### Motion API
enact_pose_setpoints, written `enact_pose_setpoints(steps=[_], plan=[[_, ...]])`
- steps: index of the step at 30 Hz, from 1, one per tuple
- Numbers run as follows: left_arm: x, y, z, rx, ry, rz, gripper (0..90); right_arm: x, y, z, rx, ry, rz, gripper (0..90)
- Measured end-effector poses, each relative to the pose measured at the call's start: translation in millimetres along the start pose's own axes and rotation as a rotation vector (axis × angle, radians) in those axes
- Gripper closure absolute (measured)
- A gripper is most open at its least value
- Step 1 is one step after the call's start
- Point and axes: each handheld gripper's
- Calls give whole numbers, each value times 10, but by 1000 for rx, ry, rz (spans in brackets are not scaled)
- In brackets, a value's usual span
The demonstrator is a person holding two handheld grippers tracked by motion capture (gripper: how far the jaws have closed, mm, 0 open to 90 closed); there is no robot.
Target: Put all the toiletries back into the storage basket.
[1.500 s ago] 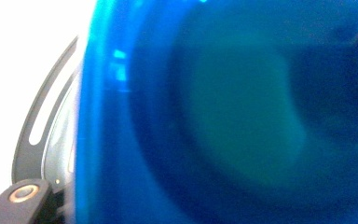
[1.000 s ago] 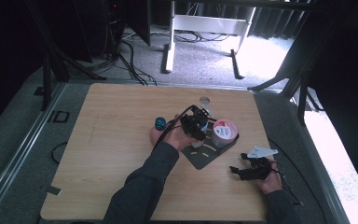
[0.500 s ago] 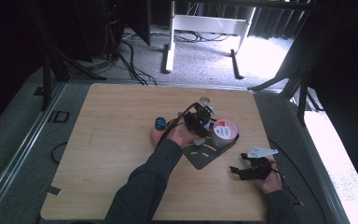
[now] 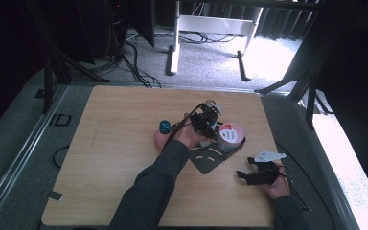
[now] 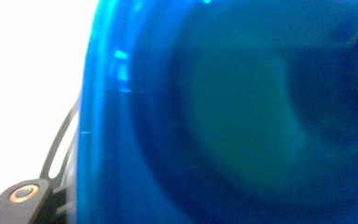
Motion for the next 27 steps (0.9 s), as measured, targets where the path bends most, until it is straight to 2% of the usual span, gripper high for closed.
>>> enact_pose_setpoints(steps=[10, 16, 27], plan=[[-53, 41, -92, 9, 6, 3, 546, -1, -2, 1, -2, -1, -1, 196], [-75, 87, -138, 29, 4, -1, 547, -1, -3, 0, 1, -3, -2, 196], [-93, 149, -234, 49, -22, -6, 546, -1, -3, 0, 3, -4, 0, 197]])
Point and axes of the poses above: each handheld gripper's, and its own axes: x roughly backward along the jaws, z roughly out of its underside, y roughly to its left, and after that the axes turned 12 degrees about z, right-handed
